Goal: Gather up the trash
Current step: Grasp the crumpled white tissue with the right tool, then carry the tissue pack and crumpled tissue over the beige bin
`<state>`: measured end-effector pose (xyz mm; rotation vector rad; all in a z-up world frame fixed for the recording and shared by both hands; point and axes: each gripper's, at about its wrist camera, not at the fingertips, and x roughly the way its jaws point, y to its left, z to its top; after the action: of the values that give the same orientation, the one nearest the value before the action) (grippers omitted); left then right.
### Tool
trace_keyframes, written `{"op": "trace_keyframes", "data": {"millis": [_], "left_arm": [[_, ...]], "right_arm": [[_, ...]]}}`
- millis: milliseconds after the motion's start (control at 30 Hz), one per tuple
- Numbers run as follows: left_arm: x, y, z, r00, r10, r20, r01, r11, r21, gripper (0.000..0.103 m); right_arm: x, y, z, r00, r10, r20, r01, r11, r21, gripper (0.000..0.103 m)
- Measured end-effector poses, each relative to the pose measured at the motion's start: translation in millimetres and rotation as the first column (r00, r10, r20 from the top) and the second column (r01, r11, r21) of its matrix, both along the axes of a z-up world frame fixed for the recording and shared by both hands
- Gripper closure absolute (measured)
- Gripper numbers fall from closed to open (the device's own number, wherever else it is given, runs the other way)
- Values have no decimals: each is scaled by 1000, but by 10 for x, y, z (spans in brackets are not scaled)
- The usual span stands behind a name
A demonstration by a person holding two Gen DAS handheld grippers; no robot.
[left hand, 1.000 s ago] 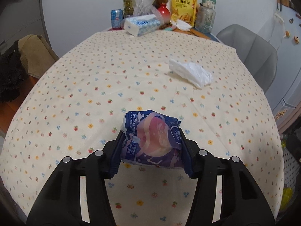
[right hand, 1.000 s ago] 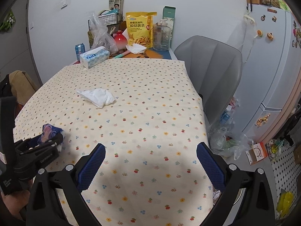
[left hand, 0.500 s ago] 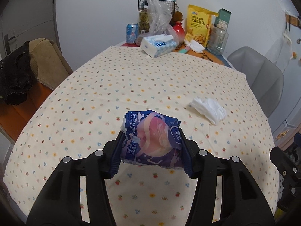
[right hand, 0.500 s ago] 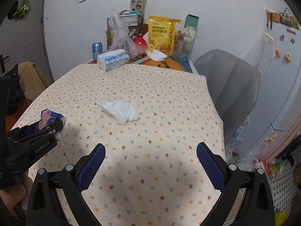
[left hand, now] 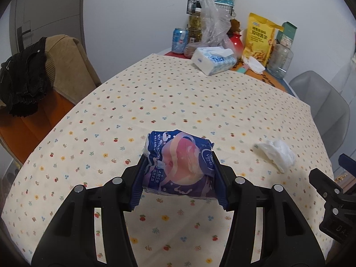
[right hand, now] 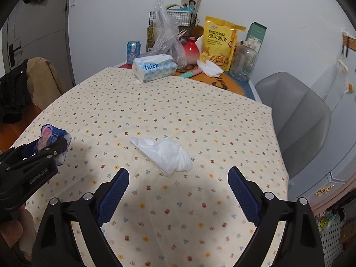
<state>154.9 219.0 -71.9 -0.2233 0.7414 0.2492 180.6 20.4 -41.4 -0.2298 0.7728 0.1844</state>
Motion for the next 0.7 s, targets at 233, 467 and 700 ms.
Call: {"op": "trace_keyframes", "data": {"millis": [233,467,700], "left_arm": [[159,168,-197,997,66,-31,-67,997,-41,50],[205,293,-337,993,104,-53,-106,993,-46,50],[196,271,-339,994,97,-55,-100,994,-45,50]], "right_arm": [[316,237,-297,997,36,-72,-39,999,-31,32],[487,325,-456,997,33,-63,-36,998,-51,43],[516,342,-571,992,69,-102,-73,996,-41,99]]}}
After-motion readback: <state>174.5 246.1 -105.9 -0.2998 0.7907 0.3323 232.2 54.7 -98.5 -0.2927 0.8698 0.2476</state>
